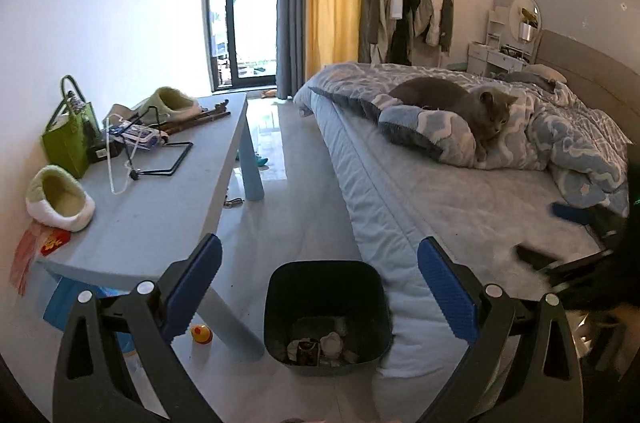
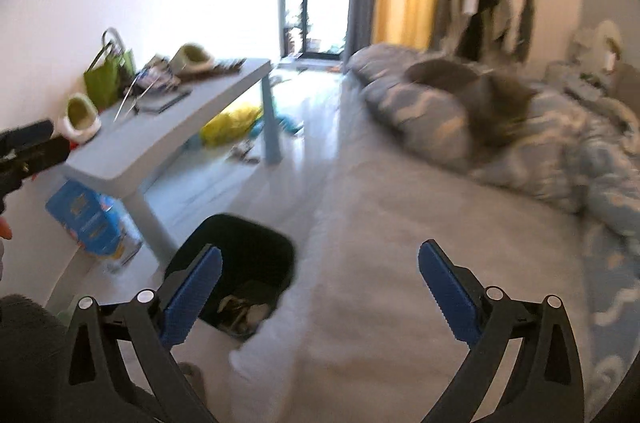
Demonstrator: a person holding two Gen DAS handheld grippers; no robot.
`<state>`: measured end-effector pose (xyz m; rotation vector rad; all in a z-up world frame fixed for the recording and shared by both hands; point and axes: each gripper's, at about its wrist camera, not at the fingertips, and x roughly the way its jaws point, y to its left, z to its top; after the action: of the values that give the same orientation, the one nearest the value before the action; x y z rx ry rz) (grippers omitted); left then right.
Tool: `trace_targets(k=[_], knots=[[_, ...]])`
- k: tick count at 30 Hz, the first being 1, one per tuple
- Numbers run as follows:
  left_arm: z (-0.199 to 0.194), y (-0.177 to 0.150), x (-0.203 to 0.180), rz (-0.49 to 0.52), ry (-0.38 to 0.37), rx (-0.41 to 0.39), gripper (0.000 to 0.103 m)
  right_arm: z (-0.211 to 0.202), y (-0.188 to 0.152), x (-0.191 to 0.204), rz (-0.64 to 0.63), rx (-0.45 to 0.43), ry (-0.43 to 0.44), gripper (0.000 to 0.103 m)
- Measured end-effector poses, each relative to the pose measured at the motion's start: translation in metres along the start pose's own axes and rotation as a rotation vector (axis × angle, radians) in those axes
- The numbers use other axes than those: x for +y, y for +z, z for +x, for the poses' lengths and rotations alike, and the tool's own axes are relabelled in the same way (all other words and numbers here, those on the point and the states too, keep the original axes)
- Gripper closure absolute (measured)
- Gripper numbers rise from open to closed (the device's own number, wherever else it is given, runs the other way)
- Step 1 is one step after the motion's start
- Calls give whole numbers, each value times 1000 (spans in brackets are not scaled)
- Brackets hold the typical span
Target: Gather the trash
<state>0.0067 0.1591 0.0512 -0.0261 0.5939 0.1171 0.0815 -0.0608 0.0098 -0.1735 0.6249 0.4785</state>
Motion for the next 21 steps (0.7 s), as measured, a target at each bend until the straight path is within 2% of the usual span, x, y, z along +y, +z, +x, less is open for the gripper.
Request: trace_targets(k=[3,5,9,14,17,21], knots=[[-8,-4,-6,-2,2,2,3,-40,-7,-25,35,-58,-61,3],[-14,-8,-14,33,7,-4,3,-66,-14,-41,66,-88,-88,3],[-21,-21,-32,84,14,-20,3,-107,-38,-70,129,-125,-168,3],[-26,-36,-42,76,-25,-11,3,-145,-68,-97,197,-138,-234,3],[-28,-46,-45,82,-18,-8,3,-167,-83,-112,242,-152,-251,3],[-31,-53,-46,51,-6,-11,3,-174,-99,-117,248,-158,-242,3]])
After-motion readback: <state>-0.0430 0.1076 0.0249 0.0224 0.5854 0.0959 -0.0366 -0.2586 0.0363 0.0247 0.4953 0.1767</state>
